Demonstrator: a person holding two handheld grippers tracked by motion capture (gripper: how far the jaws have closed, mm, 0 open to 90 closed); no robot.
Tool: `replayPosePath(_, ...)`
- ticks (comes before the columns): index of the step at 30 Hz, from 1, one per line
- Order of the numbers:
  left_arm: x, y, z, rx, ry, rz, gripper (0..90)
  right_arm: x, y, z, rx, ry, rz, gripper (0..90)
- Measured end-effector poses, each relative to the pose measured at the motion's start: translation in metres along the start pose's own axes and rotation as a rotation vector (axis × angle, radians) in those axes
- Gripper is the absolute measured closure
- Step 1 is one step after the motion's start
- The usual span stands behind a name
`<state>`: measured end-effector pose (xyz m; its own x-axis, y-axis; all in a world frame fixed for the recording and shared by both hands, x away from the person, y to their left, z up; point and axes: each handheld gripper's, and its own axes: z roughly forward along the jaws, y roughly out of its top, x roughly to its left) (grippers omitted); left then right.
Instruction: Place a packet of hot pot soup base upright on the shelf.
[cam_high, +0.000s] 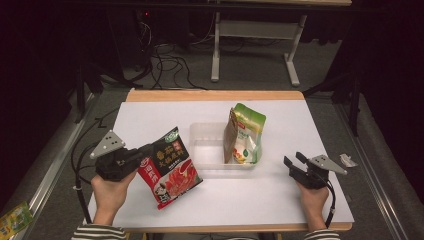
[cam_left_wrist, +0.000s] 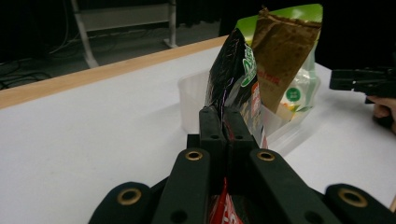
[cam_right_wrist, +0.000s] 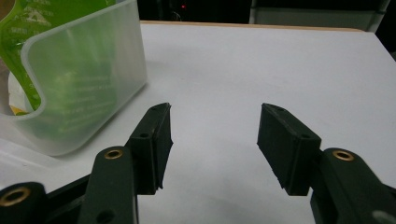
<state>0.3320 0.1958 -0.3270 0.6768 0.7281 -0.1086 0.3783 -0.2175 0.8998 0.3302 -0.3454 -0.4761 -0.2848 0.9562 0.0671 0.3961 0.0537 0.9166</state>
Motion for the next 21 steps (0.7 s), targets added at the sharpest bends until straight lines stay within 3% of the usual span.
replayPosePath(7,-0.010,0.016,0.009,0.016,-0.011,0.042,89.4,0.000,0.000,0.000,-0.002,0.000,0.005,44.7)
replayPosePath(21,-0.017,0.030,0.025,0.046,-0.027,0.032,89.3,0.002,0.000,0.001,0.006,-0.006,-0.013,44.6)
